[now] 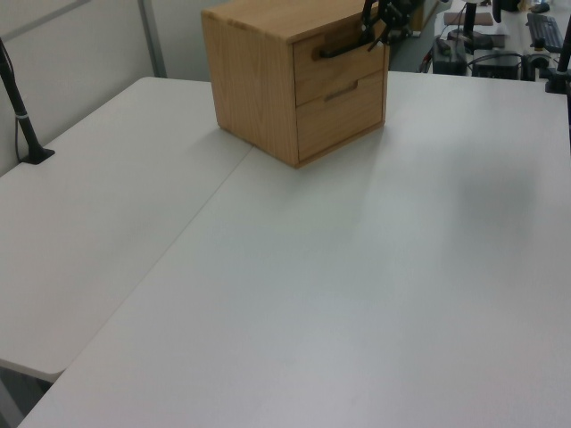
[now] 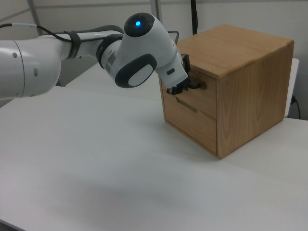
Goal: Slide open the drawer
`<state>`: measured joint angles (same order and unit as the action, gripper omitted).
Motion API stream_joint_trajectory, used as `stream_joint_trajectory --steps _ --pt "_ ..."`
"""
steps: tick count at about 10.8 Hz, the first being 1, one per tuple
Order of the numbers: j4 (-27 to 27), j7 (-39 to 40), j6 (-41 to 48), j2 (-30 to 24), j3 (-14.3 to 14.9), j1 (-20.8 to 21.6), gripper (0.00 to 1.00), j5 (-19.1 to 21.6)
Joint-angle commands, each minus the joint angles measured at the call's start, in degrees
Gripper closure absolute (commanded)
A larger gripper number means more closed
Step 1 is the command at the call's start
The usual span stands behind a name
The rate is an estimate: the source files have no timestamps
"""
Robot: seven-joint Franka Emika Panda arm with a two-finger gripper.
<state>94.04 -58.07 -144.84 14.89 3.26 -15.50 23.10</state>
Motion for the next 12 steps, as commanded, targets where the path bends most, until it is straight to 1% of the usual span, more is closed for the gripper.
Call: stream_joint_trajectory --steps 1,2,3,4,6,7,8,10,11,12 --pt "2.1 -0.3 0.5 -1.8 -0.4 0.2 0.91 1.0" --pt "2.1 -0.2 0.8 -1.8 -0.6 0.3 0.97 0.8" --pt "2.6 0.0 2.0 -2.7 -0.6 0.3 0.99 0.5" --pt "3.9 0.7 3.9 -4.3 -0.6 0.3 0.99 0.4" --pt "9.0 3.2 7.5 -9.8 -1.1 1.0 0.99 0.2" --pt "11.2 3.4 10.8 -12.5 -1.1 1.2 0.99 -1.9" --pt "12.1 3.2 15.8 -14.3 -1.1 1.9 0.99 -5.0" --pt "12.2 3.1 21.7 -15.5 -1.1 2.4 0.99 -6.1" --pt "13.2 3.1 23.9 -17.1 -1.1 2.6 0.98 -6.9" --pt "14.5 3.1 25.7 -19.2 -1.1 3.9 0.98 -8.1"
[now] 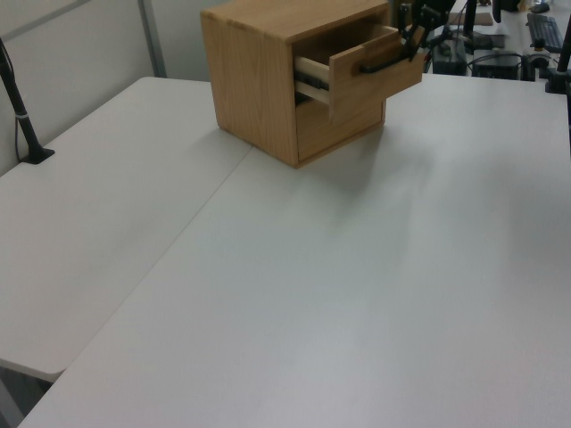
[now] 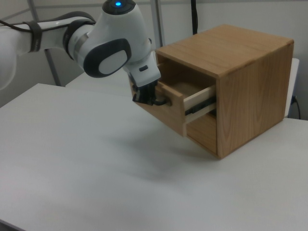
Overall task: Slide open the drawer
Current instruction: 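Pull the handle outward, sliding the upper drawer out of the cabinet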
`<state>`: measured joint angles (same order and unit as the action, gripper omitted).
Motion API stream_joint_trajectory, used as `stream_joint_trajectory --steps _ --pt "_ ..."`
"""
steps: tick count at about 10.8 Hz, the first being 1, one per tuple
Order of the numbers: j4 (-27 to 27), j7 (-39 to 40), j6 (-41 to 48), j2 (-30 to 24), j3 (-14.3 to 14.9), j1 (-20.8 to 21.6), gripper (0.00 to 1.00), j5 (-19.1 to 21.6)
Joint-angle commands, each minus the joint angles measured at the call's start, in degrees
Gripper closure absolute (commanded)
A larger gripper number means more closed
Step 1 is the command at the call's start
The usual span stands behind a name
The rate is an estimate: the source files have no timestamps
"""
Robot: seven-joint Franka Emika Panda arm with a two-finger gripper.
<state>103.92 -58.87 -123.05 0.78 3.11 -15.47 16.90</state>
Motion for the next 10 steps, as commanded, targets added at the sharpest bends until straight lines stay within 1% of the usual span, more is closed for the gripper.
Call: stream_joint_trajectory --steps 1,3,5,6,7,8,9,10 --pt "6.1 3.9 6.0 -7.3 -1.0 4.7 0.98 -3.4" --pt "10.6 3.9 7.3 -12.3 -1.0 6.7 0.97 -4.7" --pt "11.9 3.8 10.5 -14.4 -1.0 8.2 0.97 -5.8" --pt "11.8 3.8 11.4 -14.2 -1.0 8.2 0.85 -5.9" --pt "11.7 3.9 11.7 -14.2 -1.0 7.8 0.43 -5.9" --pt "11.3 3.9 12.2 -14.2 -1.0 7.5 0.06 -5.8" --pt "10.1 3.9 13.4 -14.4 -1.0 7.3 0.00 -5.8" --pt "8.7 4.0 14.8 -14.5 -0.8 7.3 0.00 -5.8"
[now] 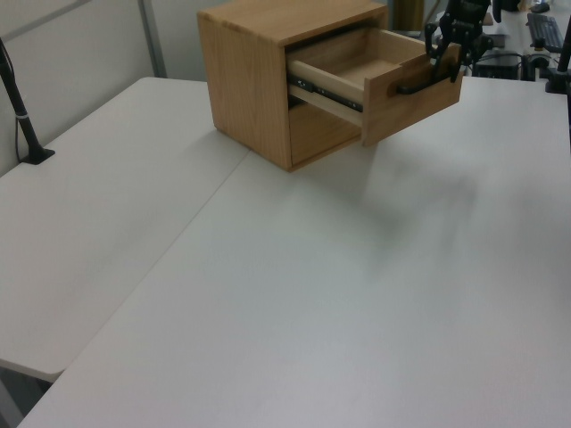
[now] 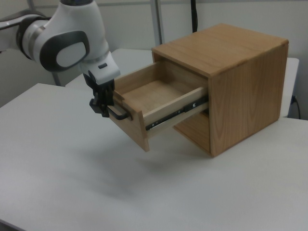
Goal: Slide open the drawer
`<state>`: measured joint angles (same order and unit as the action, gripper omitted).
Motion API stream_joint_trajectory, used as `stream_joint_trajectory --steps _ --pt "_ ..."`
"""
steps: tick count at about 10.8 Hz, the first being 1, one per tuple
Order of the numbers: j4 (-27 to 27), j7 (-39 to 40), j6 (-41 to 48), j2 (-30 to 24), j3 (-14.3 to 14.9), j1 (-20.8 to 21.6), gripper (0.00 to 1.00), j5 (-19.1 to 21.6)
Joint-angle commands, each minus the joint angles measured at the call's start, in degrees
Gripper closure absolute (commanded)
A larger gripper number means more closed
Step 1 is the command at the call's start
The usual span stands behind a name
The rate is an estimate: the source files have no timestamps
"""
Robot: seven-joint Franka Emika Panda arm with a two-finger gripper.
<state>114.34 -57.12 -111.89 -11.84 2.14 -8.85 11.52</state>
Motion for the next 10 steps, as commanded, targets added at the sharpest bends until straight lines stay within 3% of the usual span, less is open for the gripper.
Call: stream_joint_trajectory --steps 1,4,7,8,9,10 --pt "-3.3 2.4 4.7 -2.1 0.2 0.7 0.00 -0.4" --pt "-6.8 4.2 6.2 -3.9 0.5 1.5 0.00 -0.4" --pt "-8.6 18.0 9.0 -5.7 -1.8 2.3 0.00 -0.6" --pt "-8.9 21.6 10.1 -5.4 -3.4 2.5 0.00 -2.1" --pt "-8.9 22.4 10.2 -5.0 -5.8 2.4 0.00 -6.6" --pt "-9.0 22.7 10.2 -4.2 -6.3 2.5 0.00 -8.2"
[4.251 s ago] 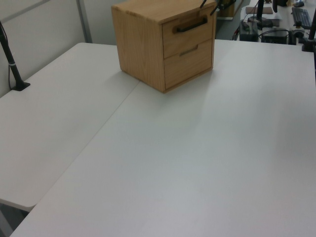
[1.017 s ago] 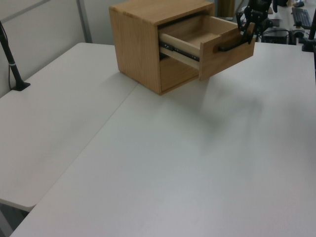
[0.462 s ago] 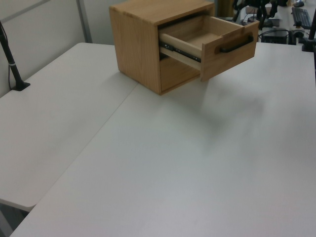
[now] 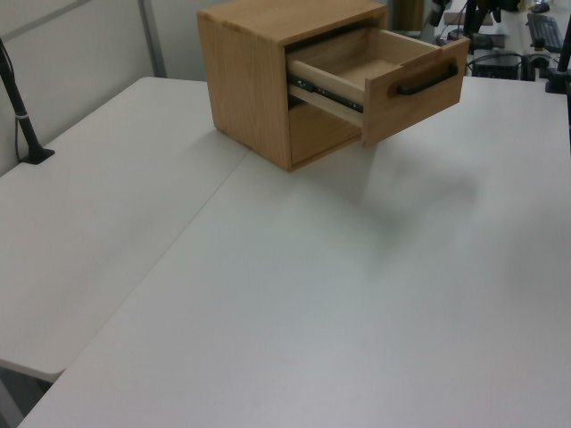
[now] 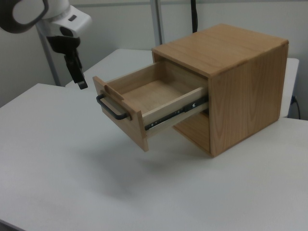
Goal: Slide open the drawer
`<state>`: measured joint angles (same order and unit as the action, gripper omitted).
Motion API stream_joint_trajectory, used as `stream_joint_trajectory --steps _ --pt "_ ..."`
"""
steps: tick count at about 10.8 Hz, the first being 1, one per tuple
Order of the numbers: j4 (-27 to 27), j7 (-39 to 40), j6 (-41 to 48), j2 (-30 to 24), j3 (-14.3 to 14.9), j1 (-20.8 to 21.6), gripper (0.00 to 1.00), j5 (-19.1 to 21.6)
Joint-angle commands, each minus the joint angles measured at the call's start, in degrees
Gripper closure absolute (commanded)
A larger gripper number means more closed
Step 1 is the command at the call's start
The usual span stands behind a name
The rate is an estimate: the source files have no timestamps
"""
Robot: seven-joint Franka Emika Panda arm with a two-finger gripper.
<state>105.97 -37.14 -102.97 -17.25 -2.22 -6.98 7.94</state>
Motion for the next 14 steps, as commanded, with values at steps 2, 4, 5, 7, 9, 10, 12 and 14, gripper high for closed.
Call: stream_joint_trajectory --steps 2,4,5,7,9,10,12,14 --pt "-1.6 13.4 1.3 4.0 -2.4 2.0 0.00 -5.6" --pt "-4.9 21.4 1.8 7.8 -2.4 3.6 0.00 -5.9" --pt "-5.2 23.4 1.6 9.8 -2.4 4.7 0.00 -8.3" --pt "-8.2 26.5 2.7 13.5 -2.4 6.0 0.00 -11.4" --pt "-10.5 30.1 3.4 15.6 -0.9 8.2 0.00 -11.5" --pt "-11.0 31.1 3.6 16.1 1.1 9.9 0.00 -11.5" --pt "-11.1 31.2 3.7 16.2 5.7 14.9 0.00 -11.5" --pt "-11.1 31.1 4.0 16.0 6.2 15.2 0.00 -11.4"
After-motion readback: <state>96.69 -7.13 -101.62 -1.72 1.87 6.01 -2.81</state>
